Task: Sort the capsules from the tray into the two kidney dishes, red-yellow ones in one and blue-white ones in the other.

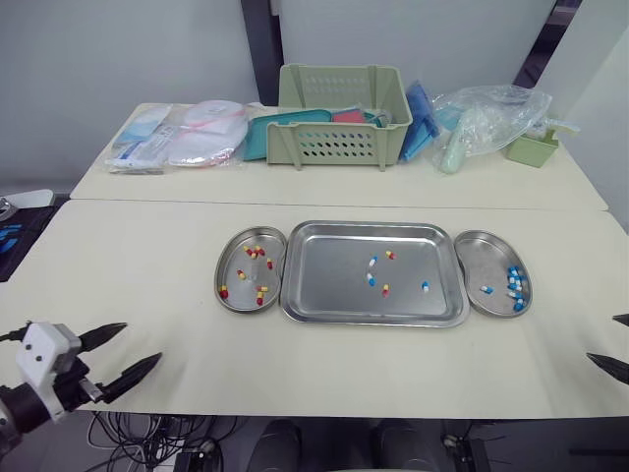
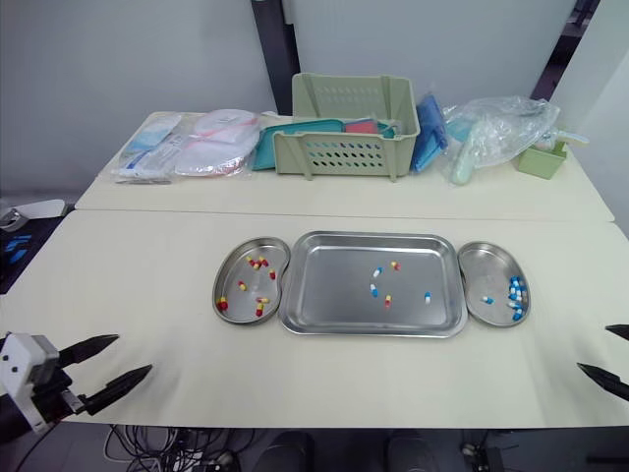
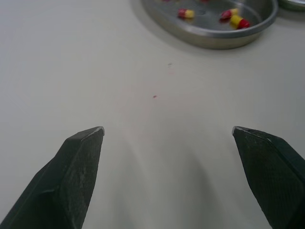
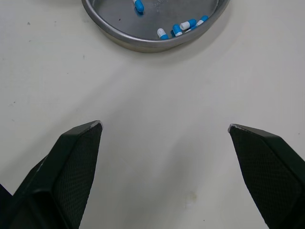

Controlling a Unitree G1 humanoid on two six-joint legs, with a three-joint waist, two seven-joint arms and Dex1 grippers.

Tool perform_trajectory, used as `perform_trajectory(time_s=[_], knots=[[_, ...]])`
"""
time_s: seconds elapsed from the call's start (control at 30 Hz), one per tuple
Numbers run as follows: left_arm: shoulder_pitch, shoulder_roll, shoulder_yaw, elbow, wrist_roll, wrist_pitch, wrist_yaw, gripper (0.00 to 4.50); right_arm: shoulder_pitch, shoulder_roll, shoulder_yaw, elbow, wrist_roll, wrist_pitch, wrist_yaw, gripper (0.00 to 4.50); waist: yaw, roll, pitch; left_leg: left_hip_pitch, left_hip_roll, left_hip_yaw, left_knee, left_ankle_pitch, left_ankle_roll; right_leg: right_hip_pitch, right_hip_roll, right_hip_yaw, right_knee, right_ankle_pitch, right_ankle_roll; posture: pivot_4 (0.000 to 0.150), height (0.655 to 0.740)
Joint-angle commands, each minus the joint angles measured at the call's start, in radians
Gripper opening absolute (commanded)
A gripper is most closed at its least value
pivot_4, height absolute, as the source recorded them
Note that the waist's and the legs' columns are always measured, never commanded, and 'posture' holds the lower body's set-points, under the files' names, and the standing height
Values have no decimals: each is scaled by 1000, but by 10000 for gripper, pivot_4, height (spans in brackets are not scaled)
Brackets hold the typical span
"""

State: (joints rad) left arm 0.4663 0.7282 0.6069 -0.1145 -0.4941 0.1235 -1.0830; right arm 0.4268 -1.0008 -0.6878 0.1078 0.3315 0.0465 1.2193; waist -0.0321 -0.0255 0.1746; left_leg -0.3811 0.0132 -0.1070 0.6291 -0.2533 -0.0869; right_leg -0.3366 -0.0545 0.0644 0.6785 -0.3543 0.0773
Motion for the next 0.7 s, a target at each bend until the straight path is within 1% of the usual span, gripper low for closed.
perform_trajectory(time_s=[0.03,0.1,0.2,0.4,0.47,0.6,0.67,0.7], knots=[[29,-45,-72,-167,-68,16,-19,44830,27,12,-31,-51,4,3,-5,45000,0,0,0,0,0,0,0,0,0,0,0,0,0,0,0,1500,7400],[33,-82,-136,-254,-96,16,-23,44830,46,20,-36,-76,3,7,-10,45000,0,0,0,0,0,0,0,0,0,0,0,0,0,0,0,1500,7400],[16,-113,-222,-318,-94,6,-28,44830,83,32,-47,-134,8,39,-11,45000,1,0,0,0,0,0,0,0,0,1,0,0,0,0,0,1500,7400],[-63,-151,-331,-312,-54,-26,1,44830,154,58,-81,-252,25,95,-9,45000,2,2,-1,0,-1,0,0,0,0,1,0,0,0,0,0,1500,7400],[-83,-163,-348,-302,-43,-35,18,44830,169,67,-94,-298,43,146,-15,45000,1,2,-1,0,-1,0,0,0,0,1,0,0,0,0,0,1500,7400],[-110,-167,-368,-281,-26,-56,25,44830,170,87,-90,-476,52,321,-120,45000,0,3,-2,0,0,0,0,0,0,1,0,0,0,0,0,1500,7400],[-116,-164,-374,-276,-24,-62,26,44830,156,87,-71,-576,90,418,-155,45000,0,3,-2,0,0,0,0,0,0,1,0,0,0,0,0,1500,7400],[-118,-165,-378,-274,-21,-67,28,44830,124,85,-41,-654,135,484,-193,45000,0,3,-2,0,0,0,0,0,0,1,0,0,0,0,0,1500,7400]])
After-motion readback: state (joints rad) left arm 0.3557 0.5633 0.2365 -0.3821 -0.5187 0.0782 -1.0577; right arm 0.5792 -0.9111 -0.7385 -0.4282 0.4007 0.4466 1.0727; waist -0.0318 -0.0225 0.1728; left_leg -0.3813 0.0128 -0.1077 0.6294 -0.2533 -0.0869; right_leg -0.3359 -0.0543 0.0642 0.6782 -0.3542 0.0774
